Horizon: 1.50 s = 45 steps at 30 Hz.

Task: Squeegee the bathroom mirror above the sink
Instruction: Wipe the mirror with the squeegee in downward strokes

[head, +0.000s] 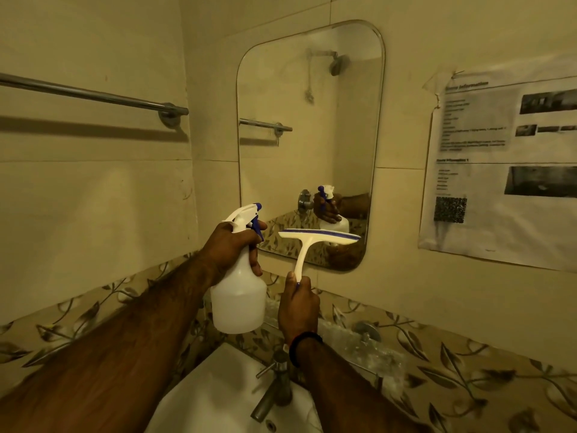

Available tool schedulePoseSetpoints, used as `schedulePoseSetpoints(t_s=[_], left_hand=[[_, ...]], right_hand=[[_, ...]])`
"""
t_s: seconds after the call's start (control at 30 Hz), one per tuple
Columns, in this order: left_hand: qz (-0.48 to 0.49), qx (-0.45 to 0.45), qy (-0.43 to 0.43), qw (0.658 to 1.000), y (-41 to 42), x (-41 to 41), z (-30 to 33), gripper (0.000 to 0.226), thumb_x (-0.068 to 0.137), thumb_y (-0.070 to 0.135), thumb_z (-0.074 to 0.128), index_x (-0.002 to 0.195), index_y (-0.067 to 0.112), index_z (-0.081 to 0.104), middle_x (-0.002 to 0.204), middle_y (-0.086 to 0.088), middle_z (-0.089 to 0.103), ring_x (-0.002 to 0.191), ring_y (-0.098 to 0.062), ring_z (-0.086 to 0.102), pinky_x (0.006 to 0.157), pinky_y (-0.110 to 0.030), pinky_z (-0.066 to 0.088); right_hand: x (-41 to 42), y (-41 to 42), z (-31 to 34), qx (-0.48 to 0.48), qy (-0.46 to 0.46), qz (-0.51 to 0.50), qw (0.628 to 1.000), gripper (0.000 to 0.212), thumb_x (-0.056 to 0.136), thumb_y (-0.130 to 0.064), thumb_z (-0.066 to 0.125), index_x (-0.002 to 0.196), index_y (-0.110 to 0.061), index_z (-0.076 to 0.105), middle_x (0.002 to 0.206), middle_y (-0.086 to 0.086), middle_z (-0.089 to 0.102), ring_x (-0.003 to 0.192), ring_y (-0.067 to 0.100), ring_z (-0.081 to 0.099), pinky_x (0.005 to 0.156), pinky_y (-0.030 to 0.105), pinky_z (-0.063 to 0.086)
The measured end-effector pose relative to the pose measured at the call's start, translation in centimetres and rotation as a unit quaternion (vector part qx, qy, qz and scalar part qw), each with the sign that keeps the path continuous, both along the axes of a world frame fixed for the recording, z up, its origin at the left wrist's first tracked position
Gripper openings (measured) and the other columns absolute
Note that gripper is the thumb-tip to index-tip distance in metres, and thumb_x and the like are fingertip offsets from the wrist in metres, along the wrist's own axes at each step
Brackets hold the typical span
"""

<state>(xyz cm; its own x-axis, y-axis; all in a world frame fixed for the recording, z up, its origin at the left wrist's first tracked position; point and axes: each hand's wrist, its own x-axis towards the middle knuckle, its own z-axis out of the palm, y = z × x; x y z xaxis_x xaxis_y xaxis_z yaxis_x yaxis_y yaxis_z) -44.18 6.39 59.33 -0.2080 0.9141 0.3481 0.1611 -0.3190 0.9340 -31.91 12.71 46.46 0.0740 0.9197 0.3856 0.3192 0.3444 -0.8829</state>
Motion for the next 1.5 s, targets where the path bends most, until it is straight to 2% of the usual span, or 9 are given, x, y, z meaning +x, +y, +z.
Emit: schedulePoseSetpoints(t_s=[0.27, 0.47, 0.67, 0.73, 0.87, 1.17, 1.3, 1.5], left_hand=[[0.006, -0.01, -0.006, 1.0, -0.8, 0.2, -0.7, 0.029, 0.091, 0.0, 0.051, 0.119, 0.002, 0.059, 0.051, -0.014, 0.055, 0.041, -0.03, 0.055, 0.051, -0.039, 0.057], [0.003, -0.01, -0.003, 1.0, -1.2, -0.2, -0.9, 0.029, 0.091, 0.002, 0.051, 0.119, 0.003, 0.059, 0.055, -0.017, 0.056, 0.044, -0.031, 0.057, 0.054, -0.041, 0.058], [0.0, -0.013, -0.012, 1.0, -1.1, -0.5, -1.2, 0.029, 0.091, 0.001, 0.052, 0.119, 0.003, 0.061, 0.053, -0.015, 0.056, 0.042, -0.031, 0.056, 0.051, -0.04, 0.056], [-0.002, -0.015, -0.017, 1.0, -1.1, -0.5, -1.4, 0.029, 0.09, 0.001, 0.052, 0.118, 0.003, 0.061, 0.052, -0.015, 0.056, 0.042, -0.031, 0.056, 0.051, -0.039, 0.055], [-0.005, -0.011, -0.022, 1.0, -1.2, -0.4, -1.4, 0.029, 0.09, 0.0, 0.052, 0.117, 0.002, 0.062, 0.051, -0.016, 0.055, 0.042, -0.031, 0.055, 0.051, -0.039, 0.054], [-0.005, -0.009, -0.019, 1.0, -1.3, -0.3, -1.7, 0.03, 0.09, -0.001, 0.051, 0.118, 0.002, 0.061, 0.05, -0.016, 0.055, 0.042, -0.031, 0.055, 0.051, -0.039, 0.055], [-0.003, -0.007, -0.016, 1.0, -1.3, -0.1, -1.6, 0.029, 0.089, 0.0, 0.052, 0.116, 0.004, 0.063, 0.051, -0.017, 0.055, 0.042, -0.031, 0.056, 0.052, -0.04, 0.056], [0.003, -0.006, -0.014, 1.0, -1.4, 0.1, -1.3, 0.027, 0.09, 0.0, 0.052, 0.116, 0.004, 0.062, 0.053, -0.018, 0.055, 0.042, -0.031, 0.056, 0.053, -0.041, 0.057]], right_hand=[[0.0, -0.5, -0.7, -0.019, -0.002, -0.013, 1.0, 0.038, 0.1, -0.047, 0.035, 0.103, -0.015, 0.055, 0.08, 0.001, 0.059, 0.069, 0.014, 0.055, 0.057, 0.027, 0.042], [-0.2, -1.0, -1.9, -0.023, 0.017, -0.028, 0.999, 0.038, 0.1, -0.045, 0.037, 0.112, -0.015, 0.057, 0.073, -0.012, 0.048, 0.063, 0.003, 0.047, 0.05, 0.015, 0.03], [-0.3, -1.1, -2.3, -0.036, 0.013, -0.021, 0.999, 0.04, 0.1, -0.045, 0.037, 0.12, -0.016, 0.055, 0.078, -0.008, 0.054, 0.065, 0.003, 0.048, 0.052, 0.019, 0.035], [-0.2, -1.3, -2.6, -0.042, 0.013, -0.025, 0.999, 0.039, 0.1, -0.044, 0.037, 0.117, -0.015, 0.057, 0.075, -0.009, 0.052, 0.064, 0.003, 0.047, 0.051, 0.019, 0.034], [0.0, -1.8, -3.5, -0.05, 0.008, -0.016, 0.999, 0.039, 0.1, -0.044, 0.037, 0.112, -0.014, 0.058, 0.081, -0.001, 0.06, 0.068, 0.012, 0.054, 0.061, 0.028, 0.043], [0.9, -2.2, -4.1, -0.052, -0.016, -0.004, 0.998, 0.037, 0.1, -0.045, 0.036, 0.11, -0.016, 0.056, 0.07, -0.004, 0.056, 0.064, 0.012, 0.055, 0.058, 0.026, 0.042], [1.2, -2.4, -4.3, -0.052, -0.029, 0.002, 0.998, 0.038, 0.1, -0.048, 0.035, 0.11, -0.017, 0.055, 0.073, -0.001, 0.058, 0.068, 0.017, 0.059, 0.059, 0.028, 0.046], [1.6, -2.7, -4.4, -0.044, -0.025, 0.002, 0.999, 0.038, 0.099, -0.048, 0.036, 0.108, -0.016, 0.056, 0.074, 0.0, 0.06, 0.065, 0.014, 0.057, 0.055, 0.025, 0.041]])
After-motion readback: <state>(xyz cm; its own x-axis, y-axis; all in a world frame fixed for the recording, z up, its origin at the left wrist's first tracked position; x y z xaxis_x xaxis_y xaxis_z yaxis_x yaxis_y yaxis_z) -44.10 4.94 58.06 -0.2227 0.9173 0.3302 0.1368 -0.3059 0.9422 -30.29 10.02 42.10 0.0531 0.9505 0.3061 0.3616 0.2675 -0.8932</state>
